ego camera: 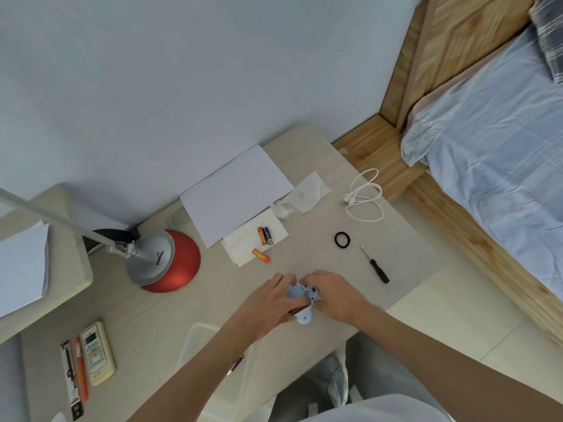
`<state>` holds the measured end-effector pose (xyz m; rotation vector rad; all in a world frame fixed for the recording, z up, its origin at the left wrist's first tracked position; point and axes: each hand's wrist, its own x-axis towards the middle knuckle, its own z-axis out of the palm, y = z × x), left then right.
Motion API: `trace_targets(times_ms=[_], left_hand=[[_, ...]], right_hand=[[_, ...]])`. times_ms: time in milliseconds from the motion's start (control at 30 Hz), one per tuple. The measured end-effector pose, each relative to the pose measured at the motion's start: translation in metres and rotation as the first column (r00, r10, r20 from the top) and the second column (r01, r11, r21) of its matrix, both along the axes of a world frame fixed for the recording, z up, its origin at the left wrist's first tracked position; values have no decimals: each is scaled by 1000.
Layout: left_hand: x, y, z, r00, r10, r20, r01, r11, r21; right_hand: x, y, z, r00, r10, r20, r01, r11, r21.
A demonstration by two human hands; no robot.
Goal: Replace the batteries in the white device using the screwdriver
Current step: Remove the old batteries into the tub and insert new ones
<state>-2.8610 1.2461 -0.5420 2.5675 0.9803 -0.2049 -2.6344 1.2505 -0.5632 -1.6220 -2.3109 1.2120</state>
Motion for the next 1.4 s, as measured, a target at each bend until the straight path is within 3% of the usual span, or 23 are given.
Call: trace_targets(times_ms=[233, 567, 867, 1067, 1400], left_hand=[[1, 0, -4, 999, 3, -49, -2, 1000, 25], [-1, -13, -9, 985, 170, -23, -172, 983, -69], [14, -49, -24, 809, 542, 226, -538, 839, -86], [35, -56, -28, 757, 568, 323, -600, 800, -3], [40, -60, -46, 702, 610, 367, -649, 761, -23]], right_hand=[[1, 1, -1, 1000, 8, -1, -8, 1000, 6], [1, -1, -4, 1000, -8, -22, 9, 1000, 10], [0, -3, -8, 999, -35, -27, 35, 999, 3], [1, -2, -11, 998, -47, -33, 48, 999, 2], [2, -2, -19, 998, -55, -28, 56, 998, 7]])
